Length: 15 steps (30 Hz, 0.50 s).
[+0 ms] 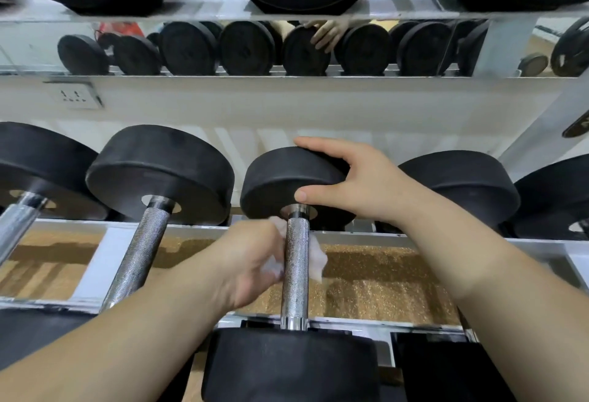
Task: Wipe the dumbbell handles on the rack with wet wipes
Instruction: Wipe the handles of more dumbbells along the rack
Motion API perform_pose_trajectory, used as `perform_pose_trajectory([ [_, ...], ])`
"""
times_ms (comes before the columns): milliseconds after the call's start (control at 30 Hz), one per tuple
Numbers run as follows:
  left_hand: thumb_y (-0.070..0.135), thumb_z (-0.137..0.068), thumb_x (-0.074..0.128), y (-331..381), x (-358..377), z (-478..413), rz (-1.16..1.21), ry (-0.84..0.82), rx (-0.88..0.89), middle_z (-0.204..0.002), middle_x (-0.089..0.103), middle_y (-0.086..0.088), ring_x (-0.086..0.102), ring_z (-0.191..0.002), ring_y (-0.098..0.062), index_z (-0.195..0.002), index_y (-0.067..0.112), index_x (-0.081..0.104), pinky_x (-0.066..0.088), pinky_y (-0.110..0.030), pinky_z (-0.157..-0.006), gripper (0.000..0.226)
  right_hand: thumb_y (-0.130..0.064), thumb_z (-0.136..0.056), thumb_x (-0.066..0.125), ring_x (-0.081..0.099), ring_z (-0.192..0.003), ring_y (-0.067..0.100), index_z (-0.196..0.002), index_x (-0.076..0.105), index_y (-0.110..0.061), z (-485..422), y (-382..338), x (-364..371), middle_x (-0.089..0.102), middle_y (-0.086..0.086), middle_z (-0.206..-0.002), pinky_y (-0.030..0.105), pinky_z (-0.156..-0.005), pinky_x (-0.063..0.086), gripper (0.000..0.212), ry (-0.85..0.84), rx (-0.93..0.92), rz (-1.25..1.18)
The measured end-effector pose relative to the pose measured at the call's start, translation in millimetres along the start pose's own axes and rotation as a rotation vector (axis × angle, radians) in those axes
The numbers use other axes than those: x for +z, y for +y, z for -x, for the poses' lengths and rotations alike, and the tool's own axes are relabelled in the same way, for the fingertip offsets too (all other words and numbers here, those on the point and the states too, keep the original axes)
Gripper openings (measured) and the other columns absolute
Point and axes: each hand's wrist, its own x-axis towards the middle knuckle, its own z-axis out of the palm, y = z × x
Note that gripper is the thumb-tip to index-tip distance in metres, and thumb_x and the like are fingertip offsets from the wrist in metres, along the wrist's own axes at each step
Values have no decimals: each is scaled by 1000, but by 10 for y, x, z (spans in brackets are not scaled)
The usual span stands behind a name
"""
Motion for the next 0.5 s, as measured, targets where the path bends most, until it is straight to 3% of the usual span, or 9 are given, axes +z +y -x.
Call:
perform_pose_trajectory([
  [33,-23,-73,23,-28,24,49,-97,-42,-31,-73,66,-18,65,-55,-26,-83,0,65,51,-26,-49,49,-31,-78,91,51,-127,-14,-145,57,-41,6,2,-1,57,-29,-138,5,-102,37,76,6,2,0],
  [133,-24,-73,25,-79,8,164,-256,-73,-38,-56,65,-13,60,-41,-18,-49,7,70,44,-22,-43,59,-32,-79,90,52,-127,-13,-145,56,-42,17,-3,16,57,-29,-139,4,-101,38,75,6,-1,-4],
  [200,-24,-78,29,-50,-45,95,-184,18,-47,-72,69,-23,65,-45,-26,-72,-3,72,52,-27,-45,48,-33,-80,90,51,-127,-14,-145,55,-42,17,14,12,56,-29,-139,4,-101,37,75,5,-2,-4],
  [267,-22,-79,34,-43,-118,17,-84,150,-25,-77,66,-24,67,-53,-32,-97,-2,61,61,-41,-58,38,-33,-80,89,50,-125,-17,-146,55,-43,18,12,0,55,-31,-139,0,-98,36,75,1,-1,-1],
  [367,-14,-80,37,-80,-141,-5,-29,190,-57,-71,55,-14,56,-63,-29,-88,5,52,61,-48,-72,26,-33,-81,89,50,-127,-14,-147,55,-43,19,-7,8,54,-30,-141,1,-98,36,75,-4,4,-4],
  [433,-10,-86,32,-93,-88,26,-10,101,-152,-71,51,-13,49,-55,-26,-74,2,54,57,-41,-55,27,-32,-81,89,51,-128,-12,-147,54,-42,22,-7,15,55,-28,-142,3,-99,37,75,-4,2,-14],
  [500,-4,-92,25,-140,-76,-13,66,36,-205,-73,56,-17,56,-53,-30,-72,-3,60,56,-38,-54,40,-32,-81,88,51,-129,-11,-148,54,-41,22,-2,12,55,-27,-143,6,-101,38,75,-2,-3,-14],
])
